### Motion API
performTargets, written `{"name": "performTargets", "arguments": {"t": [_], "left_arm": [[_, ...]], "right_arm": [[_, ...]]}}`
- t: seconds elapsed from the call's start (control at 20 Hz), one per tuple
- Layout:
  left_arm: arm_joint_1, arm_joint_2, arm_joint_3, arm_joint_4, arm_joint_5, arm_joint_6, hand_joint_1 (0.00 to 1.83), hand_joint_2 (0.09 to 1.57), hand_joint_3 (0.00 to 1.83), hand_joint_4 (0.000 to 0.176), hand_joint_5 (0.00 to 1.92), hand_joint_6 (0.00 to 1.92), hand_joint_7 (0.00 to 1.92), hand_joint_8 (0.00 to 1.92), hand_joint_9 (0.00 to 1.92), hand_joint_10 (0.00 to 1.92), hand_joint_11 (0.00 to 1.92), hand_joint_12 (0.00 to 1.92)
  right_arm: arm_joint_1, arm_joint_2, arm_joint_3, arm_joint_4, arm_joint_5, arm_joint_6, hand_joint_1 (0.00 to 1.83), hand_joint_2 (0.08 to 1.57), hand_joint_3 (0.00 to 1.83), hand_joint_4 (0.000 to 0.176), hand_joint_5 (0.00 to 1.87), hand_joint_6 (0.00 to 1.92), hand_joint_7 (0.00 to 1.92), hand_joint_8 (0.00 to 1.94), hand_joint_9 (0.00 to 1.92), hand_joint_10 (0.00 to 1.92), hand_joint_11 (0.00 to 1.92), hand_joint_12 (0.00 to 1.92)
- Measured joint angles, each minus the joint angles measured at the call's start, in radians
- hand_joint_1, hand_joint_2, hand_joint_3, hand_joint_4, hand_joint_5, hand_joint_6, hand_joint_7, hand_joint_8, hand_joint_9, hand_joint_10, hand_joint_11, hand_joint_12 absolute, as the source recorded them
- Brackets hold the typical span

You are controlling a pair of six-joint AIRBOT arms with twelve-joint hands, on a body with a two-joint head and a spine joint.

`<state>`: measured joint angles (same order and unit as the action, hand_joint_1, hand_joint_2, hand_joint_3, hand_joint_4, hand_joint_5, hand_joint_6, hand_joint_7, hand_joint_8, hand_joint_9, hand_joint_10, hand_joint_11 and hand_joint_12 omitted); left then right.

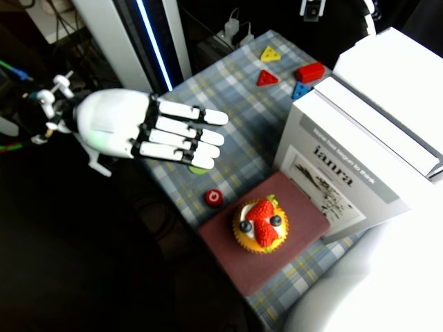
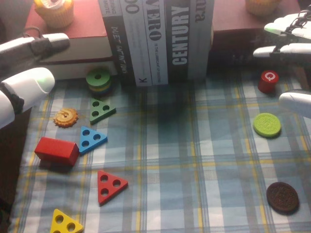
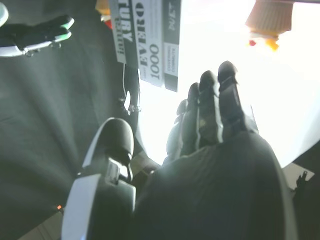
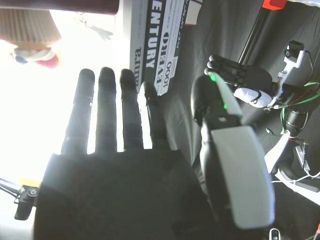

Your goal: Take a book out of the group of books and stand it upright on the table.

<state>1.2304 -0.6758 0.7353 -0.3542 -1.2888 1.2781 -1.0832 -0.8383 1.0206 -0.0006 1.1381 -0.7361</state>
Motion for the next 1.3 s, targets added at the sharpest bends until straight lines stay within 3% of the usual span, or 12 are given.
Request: {"name": "performTargets", "arguments": {"t": [0.1, 0.2, 0.25, 0.3, 0.35, 0.4, 0.75, 0.9, 1.05, 1.1, 1.2, 1.3], "left_arm": [[0.002, 0.0, 0.0, 0.002, 0.004, 0.0, 0.1, 1.37, 0.01, 0.129, 0.5, 0.0, 0.34, 0.0, 0.21, 0.0, 0.0, 0.46], [0.002, 0.0, 0.0, 0.0, 0.005, 0.0, 0.07, 1.38, 0.0, 0.114, 0.51, 0.0, 0.35, 0.0, 0.21, 0.0, 0.0, 0.41], [0.002, 0.0, 0.0, 0.001, 0.007, 0.0, 0.05, 1.38, 0.0, 0.117, 0.5, 0.0, 0.34, 0.0, 0.21, 0.0, 0.0, 0.38], [0.002, 0.0, 0.0, 0.002, 0.01, 0.0, 0.04, 1.37, 0.0, 0.129, 0.5, 0.0, 0.34, 0.0, 0.21, 0.0, 0.0, 0.37], [0.002, -0.001, 0.0, 0.002, 0.011, 0.0, 0.01, 1.37, 0.0, 0.137, 0.5, 0.0, 0.34, 0.0, 0.22, 0.0, 0.0, 0.38], [0.002, -0.001, 0.0, -0.002, 0.013, 0.0, 0.0, 1.36, 0.0, 0.145, 0.49, 0.0, 0.35, 0.0, 0.22, 0.01, 0.0, 0.38], [0.002, -0.017, 0.0, -0.003, 0.018, -0.001, 0.0, 1.35, 0.0, 0.131, 0.48, 0.0, 0.34, 0.0, 0.2, 0.0, 0.0, 0.3], [0.002, -0.017, 0.0, -0.006, 0.018, -0.001, 0.0, 1.35, 0.0, 0.128, 0.48, 0.0, 0.34, 0.0, 0.22, 0.01, 0.03, 0.32], [0.002, -0.02, 0.0, -0.005, 0.019, -0.001, 0.0, 1.34, 0.0, 0.135, 0.47, 0.0, 0.34, 0.0, 0.22, 0.01, 0.0, 0.31], [0.002, -0.021, 0.0, -0.006, 0.018, -0.001, 0.0, 1.35, 0.0, 0.124, 0.48, 0.0, 0.34, 0.0, 0.22, 0.0, 0.0, 0.3], [0.002, -0.022, 0.0, -0.005, 0.017, -0.001, 0.0, 1.35, 0.0, 0.121, 0.49, 0.01, 0.35, 0.0, 0.22, 0.0, 0.01, 0.3], [0.002, -0.023, 0.0, -0.005, 0.018, -0.001, 0.0, 1.35, 0.0, 0.134, 0.48, 0.0, 0.35, 0.0, 0.21, 0.0, 0.0, 0.28]], "right_arm": [[0.0, -0.002, 0.0, 0.001, 0.0, 0.0, 0.23, 1.31, 0.0, 0.064, 0.48, 0.0, 0.16, 0.0, 0.12, 0.0, 0.01, 0.37], [0.03, -0.009, 0.007, -0.011, -0.012, -0.001, 0.17, 1.29, 0.0, 0.101, 0.42, 0.0, 0.14, 0.0, 0.1, 0.0, 0.0, 0.35], [0.062, -0.022, 0.019, -0.017, -0.013, -0.001, 0.23, 1.26, 0.0, 0.132, 0.34, 0.0, 0.06, 0.0, 0.03, 0.0, 0.0, 0.18], [0.092, -0.035, 0.031, -0.022, -0.012, -0.001, 0.28, 1.24, 0.0, 0.139, 0.3, 0.0, 0.02, 0.0, 0.01, 0.0, 0.0, 0.04], [0.128, -0.048, 0.046, -0.027, -0.007, -0.001, 0.26, 1.21, 0.0, 0.169, 0.25, 0.0, 0.0, 0.0, 0.0, 0.0, 0.0, 0.01], [0.153, -0.055, 0.055, -0.032, -0.006, -0.002, 0.22, 1.18, 0.0, 0.175, 0.21, 0.0, 0.0, 0.0, 0.0, 0.0, 0.0, 0.0], [0.317, -0.115, 0.121, -0.064, -0.001, -0.005, 0.0, 1.16, 0.0, 0.176, 0.19, 0.01, 0.0, 0.0, 0.0, 0.0, 0.0, 0.0], [0.401, -0.123, 0.128, -0.076, -0.042, -0.086, 0.0, 1.15, 0.0, 0.176, 0.22, 0.01, 0.0, 0.0, 0.0, 0.0, 0.0, 0.0], [0.471, -0.155, 0.162, -0.131, -0.136, -0.1, 0.0, 1.15, 0.0, 0.176, 0.21, 0.0, 0.0, 0.0, 0.0, 0.0, 0.04, 0.02], [0.491, -0.164, 0.171, -0.154, -0.178, -0.1, 0.0, 1.14, 0.0, 0.176, 0.2, 0.0, 0.0, 0.0, 0.0, 0.0, 0.07, 0.03], [0.533, -0.18, 0.187, -0.198, -0.256, -0.1, 0.0, 1.13, 0.0, 0.176, 0.19, 0.0, 0.0, 0.0, 0.0, 0.0, 0.13, 0.07], [0.562, -0.2, 0.204, -0.238, -0.318, -0.1, 0.0, 1.16, 0.0, 0.176, 0.22, 0.01, 0.0, 0.0, 0.0, 0.0, 0.05, 0.05]]}}
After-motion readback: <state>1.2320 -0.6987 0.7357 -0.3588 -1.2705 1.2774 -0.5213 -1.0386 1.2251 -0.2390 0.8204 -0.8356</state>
